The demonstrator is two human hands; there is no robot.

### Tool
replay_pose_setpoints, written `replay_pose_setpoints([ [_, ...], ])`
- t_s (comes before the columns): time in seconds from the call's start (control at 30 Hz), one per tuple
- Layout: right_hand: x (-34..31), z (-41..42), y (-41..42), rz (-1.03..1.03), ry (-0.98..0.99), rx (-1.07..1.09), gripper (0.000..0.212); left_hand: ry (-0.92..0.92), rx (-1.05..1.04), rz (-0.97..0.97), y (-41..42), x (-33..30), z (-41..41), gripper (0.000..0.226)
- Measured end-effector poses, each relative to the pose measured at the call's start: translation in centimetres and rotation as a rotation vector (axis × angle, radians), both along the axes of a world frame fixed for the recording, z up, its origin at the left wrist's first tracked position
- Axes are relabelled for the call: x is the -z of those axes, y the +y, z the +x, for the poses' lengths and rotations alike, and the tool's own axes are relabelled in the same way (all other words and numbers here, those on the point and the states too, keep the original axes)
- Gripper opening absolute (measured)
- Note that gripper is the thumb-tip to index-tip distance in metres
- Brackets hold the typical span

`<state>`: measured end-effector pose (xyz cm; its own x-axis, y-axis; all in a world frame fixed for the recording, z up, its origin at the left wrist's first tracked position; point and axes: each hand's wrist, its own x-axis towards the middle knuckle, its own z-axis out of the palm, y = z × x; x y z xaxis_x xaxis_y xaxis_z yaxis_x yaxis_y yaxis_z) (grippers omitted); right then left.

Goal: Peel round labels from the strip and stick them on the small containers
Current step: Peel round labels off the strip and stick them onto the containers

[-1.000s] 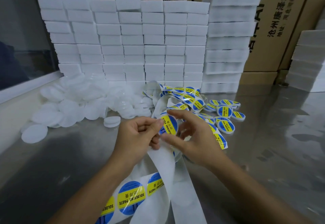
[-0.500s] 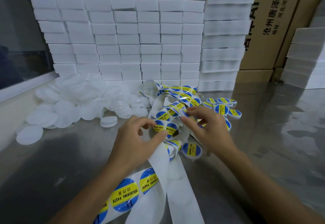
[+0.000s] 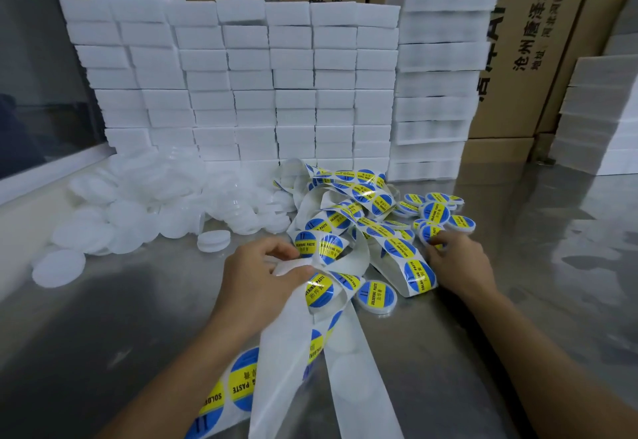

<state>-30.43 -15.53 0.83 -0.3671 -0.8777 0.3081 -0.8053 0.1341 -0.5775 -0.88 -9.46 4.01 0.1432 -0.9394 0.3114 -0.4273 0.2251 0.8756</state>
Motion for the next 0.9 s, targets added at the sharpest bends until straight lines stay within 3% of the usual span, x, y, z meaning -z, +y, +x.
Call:
replay_pose_setpoints([
  [0.07,0.0,0.1,0.0,-0.037,0.023,0.001,0.019,0.038,0.025,-0.051,0.1,-0.2,-0.1,0.025],
  [0.2,-1.6,1.3,0.8,-0.380,0.035,-0.003,0.016,0.092,0.081,-0.180,0.3,-0.6,-0.1,0.031],
  [0.3,-3.6,3.7,2.4,-0.503,-0.150,-0.163,0.009,0.090,0.133,-0.282,0.4,-0.8,-0.2,0.033],
  [0.47,-5.7,9.6,5.7,-0.200,-0.682,-0.702,0.011,0.046,0.184,-0.385,0.6,-0.9,-0.5,0.034],
  [0.53,-5.7,11.1,6.3,-0.125,-0.750,-0.805,0.015,0.057,0.240,-0.404,0.7,-0.9,-0.7,0.032],
  [0.7,-5.5,12.1,6.6,-0.011,-0.812,-0.766,0.020,0.097,0.336,-0.409,1.0,-1.1,-1.3,0.041],
  [0.9,-5.6,11.5,6.2,-0.007,-1.159,-0.826,0.032,0.009,0.440,-0.251,1.6,-0.8,-1.5,0.065],
])
